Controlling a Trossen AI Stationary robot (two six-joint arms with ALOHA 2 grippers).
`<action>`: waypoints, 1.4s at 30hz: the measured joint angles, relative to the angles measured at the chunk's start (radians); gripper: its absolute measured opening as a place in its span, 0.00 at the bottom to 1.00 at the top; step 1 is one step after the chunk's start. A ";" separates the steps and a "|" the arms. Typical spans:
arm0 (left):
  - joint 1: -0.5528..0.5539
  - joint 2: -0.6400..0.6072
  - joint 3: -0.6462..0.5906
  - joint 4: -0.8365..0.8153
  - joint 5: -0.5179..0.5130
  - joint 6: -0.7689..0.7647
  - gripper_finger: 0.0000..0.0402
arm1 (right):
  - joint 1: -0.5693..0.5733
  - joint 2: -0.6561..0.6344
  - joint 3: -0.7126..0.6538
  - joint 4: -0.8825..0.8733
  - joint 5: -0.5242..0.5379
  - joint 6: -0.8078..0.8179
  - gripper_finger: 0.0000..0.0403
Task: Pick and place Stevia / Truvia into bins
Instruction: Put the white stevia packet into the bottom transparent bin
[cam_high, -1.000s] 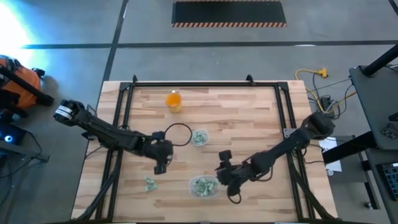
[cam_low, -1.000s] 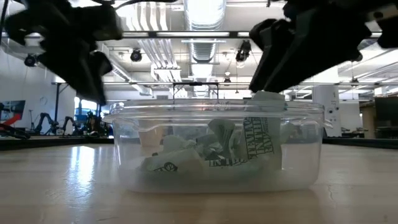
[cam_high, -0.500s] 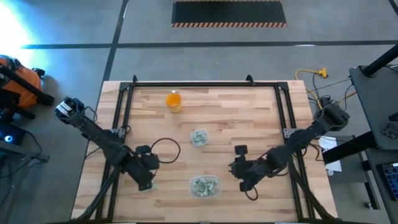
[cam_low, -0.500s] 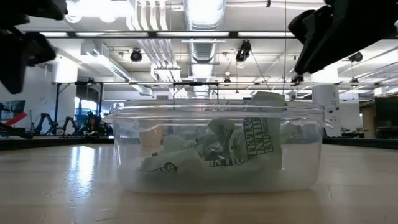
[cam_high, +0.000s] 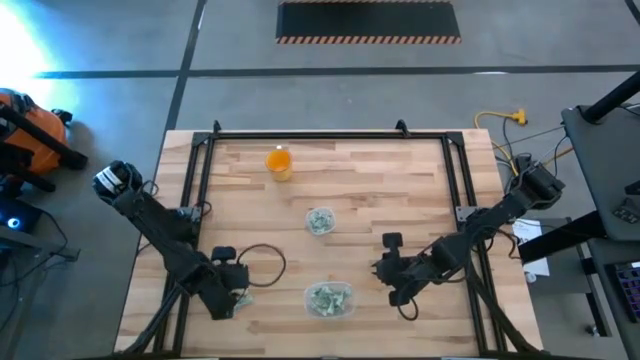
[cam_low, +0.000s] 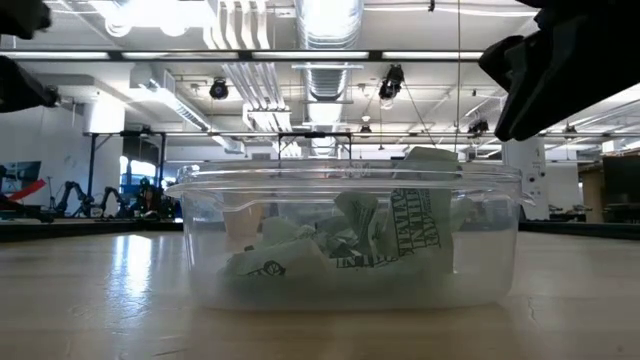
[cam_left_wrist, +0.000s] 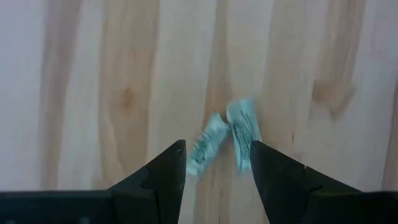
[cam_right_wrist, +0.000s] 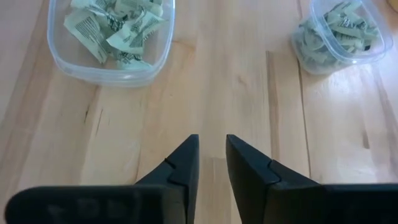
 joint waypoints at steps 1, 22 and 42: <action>-0.011 0.010 0.000 -0.001 0.002 0.002 0.40 | 0.000 -0.002 -0.004 0.000 0.000 0.004 0.18; -0.059 0.217 -0.002 -0.009 0.017 0.074 0.40 | 0.000 -0.002 -0.012 0.006 -0.001 0.013 0.16; -0.060 0.221 -0.002 -0.015 0.039 0.074 0.08 | 0.000 -0.002 -0.012 0.025 -0.001 0.009 0.15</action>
